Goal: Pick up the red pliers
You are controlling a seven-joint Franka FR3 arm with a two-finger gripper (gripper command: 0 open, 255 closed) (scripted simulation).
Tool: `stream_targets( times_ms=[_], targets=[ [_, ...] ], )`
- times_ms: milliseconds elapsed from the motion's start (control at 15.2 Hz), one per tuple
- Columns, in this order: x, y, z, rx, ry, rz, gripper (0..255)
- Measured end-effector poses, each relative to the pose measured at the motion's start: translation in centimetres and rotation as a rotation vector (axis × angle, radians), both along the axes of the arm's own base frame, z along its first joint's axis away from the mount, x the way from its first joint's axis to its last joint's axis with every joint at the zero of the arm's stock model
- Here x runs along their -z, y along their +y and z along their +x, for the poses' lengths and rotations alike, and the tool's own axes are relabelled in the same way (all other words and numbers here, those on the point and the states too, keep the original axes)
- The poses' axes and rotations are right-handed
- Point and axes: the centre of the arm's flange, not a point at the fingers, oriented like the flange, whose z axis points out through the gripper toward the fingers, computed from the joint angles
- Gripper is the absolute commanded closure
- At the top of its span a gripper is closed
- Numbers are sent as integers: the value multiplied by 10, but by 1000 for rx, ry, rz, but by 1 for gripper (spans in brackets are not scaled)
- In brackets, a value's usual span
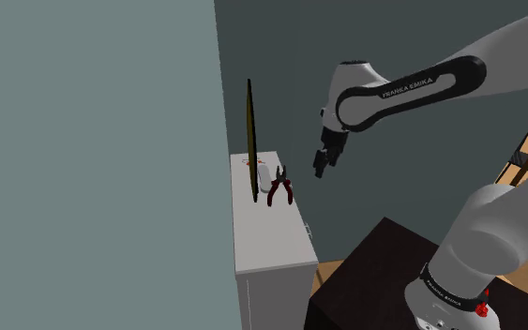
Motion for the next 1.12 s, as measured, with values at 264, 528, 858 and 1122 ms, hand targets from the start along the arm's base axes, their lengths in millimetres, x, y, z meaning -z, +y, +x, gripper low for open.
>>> stream_targets(
  times_ms=[264, 528, 858, 1122],
  targets=[
    [37, -1, 34, -26, -48, 14, 0],
    [69, -2, 67, -52, -97, 29, 0],
    [107, 1, 113, -84, -157, 47, 0],
    [125, 1, 122, -91, -170, 49, 0]
  ],
)
